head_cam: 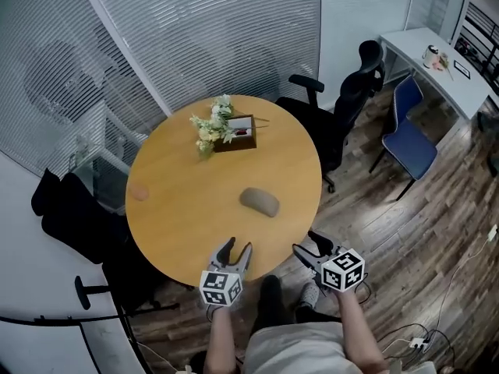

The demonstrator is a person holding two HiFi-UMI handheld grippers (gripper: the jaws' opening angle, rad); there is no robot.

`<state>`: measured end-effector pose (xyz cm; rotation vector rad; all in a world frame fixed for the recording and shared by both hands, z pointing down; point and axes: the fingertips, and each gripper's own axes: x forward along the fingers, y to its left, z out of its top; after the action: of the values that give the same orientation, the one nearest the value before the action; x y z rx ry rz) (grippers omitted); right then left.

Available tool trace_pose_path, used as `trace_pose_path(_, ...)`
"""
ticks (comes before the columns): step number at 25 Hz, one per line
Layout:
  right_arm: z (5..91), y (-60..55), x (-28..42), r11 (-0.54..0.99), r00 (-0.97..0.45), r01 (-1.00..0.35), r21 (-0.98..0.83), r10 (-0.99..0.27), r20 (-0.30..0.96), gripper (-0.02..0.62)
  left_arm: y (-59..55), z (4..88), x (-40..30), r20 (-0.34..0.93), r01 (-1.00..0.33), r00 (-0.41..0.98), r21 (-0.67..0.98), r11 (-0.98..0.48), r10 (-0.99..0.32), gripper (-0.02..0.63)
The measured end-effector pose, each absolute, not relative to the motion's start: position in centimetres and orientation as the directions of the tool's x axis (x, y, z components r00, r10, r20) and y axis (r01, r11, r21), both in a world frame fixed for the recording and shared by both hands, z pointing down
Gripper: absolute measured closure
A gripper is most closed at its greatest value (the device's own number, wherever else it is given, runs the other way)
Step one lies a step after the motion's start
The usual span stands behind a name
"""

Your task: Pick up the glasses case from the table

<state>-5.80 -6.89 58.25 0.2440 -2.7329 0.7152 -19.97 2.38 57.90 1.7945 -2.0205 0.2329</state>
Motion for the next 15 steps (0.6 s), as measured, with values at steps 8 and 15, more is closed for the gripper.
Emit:
trace_pose_path(8,59.4,-8.8,-10.4,0.837,-0.919,-0.297,-0.459,-0.119,0.377,0.347,-3.0,59.4,-24.0,0.455,-0.989,0.059,0.145,0.009,-0.889,0.413)
trace_pose_path(15,58.5,-10.9,-14.8,0.839,-0.912,-0.331,-0.432,-0.167,0.376,0.346,-6.8,60.4,-27.8,0.465,-0.986,0.135,0.150,-0.072,-0.875,0.413)
